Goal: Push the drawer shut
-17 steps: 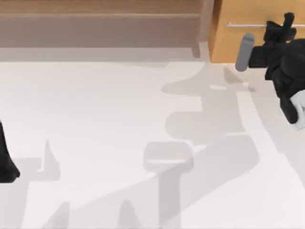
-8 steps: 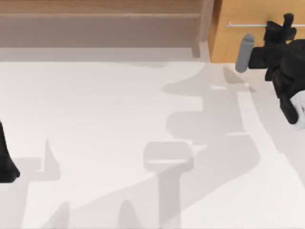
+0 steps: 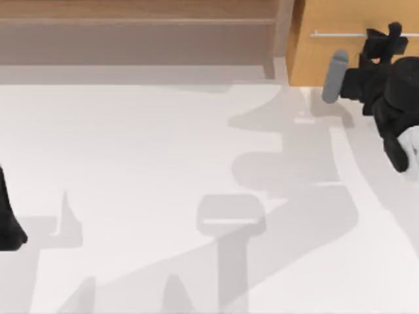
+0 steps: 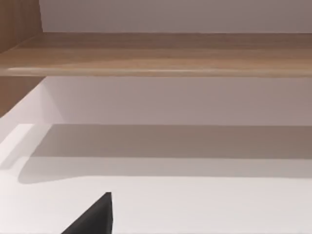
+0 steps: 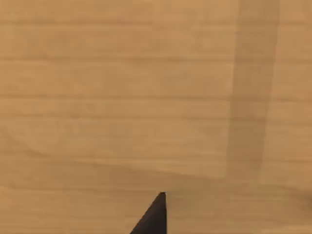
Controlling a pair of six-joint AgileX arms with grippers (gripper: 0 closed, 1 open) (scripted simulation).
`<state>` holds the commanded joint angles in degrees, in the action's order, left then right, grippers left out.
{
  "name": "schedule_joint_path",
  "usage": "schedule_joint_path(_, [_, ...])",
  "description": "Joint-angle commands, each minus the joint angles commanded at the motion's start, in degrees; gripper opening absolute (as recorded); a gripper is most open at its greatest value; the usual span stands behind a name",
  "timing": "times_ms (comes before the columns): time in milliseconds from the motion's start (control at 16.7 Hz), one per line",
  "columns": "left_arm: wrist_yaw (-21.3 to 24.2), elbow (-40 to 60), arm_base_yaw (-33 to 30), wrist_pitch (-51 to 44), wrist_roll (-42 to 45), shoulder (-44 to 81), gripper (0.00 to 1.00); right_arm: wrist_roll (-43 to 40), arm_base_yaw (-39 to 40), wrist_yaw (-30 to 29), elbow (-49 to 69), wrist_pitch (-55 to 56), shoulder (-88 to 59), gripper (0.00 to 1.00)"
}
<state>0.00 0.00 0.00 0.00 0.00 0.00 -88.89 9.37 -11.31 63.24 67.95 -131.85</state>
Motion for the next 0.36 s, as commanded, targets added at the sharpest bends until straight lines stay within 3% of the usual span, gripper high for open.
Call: schedule_joint_path(360, [0.0,0.0,0.0,0.0,0.0,0.0,1.0,0.0,0.0,0.0,0.0,0.0,0.0,1.0])
